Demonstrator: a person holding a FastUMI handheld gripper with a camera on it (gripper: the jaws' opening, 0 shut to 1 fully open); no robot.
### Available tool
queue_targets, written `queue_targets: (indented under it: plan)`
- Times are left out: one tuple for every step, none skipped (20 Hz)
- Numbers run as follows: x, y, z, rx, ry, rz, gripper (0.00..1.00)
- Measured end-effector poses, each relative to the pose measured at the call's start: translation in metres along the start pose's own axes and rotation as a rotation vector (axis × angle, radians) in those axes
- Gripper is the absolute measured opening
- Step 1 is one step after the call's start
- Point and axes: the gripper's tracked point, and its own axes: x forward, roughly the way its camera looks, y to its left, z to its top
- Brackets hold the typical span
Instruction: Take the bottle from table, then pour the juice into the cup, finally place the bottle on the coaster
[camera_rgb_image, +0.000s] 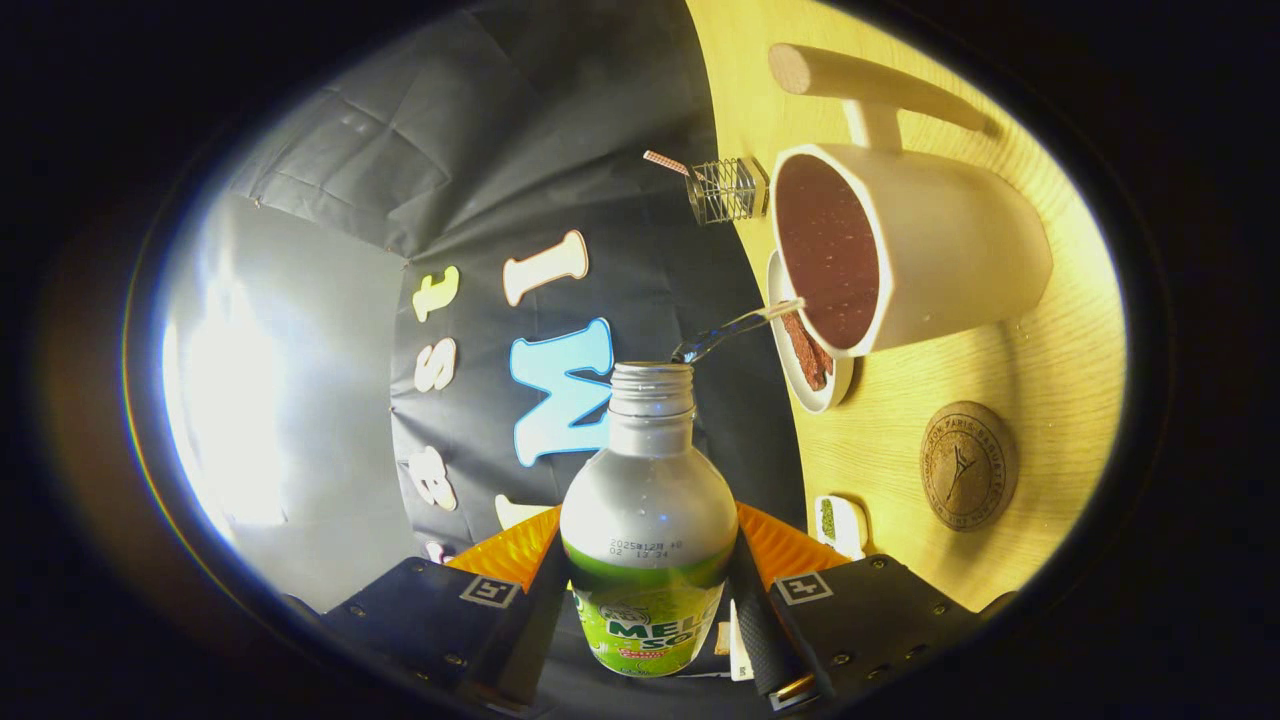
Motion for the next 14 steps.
queue_targets:
  plan:
    - [0.0, 0.002, 0.001, 0.005, -0.005, 0.011, 0.77]
    - [0.001, 0.002, 0.0, 0.009, -0.005, 0.02, 0.77]
    - [0.003, 0.004, -0.002, 0.01, -0.003, 0.028, 0.77]
    - [0.004, 0.004, -0.003, 0.011, -0.003, 0.033, 0.77]
    - [0.005, 0.006, -0.004, 0.014, -0.003, 0.038, 0.77]
    - [0.005, 0.006, -0.005, 0.018, -0.005, 0.042, 0.77]
    - [0.007, 0.008, -0.004, 0.025, -0.008, 0.049, 0.77]
    - [0.007, 0.008, -0.003, 0.031, -0.012, 0.055, 0.77]
    - [0.007, 0.01, -0.003, 0.036, -0.013, 0.06, 0.77]
    - [0.008, 0.01, -0.003, 0.039, -0.014, 0.064, 0.77]
    - [0.008, 0.011, -0.002, 0.042, -0.014, 0.069, 0.77]
    - [0.008, 0.011, -0.002, 0.045, -0.015, 0.073, 0.77]
    - [0.009, 0.012, -0.003, 0.048, -0.015, 0.076, 0.77]
    - [0.008, 0.012, -0.002, 0.049, -0.017, 0.079, 0.77]
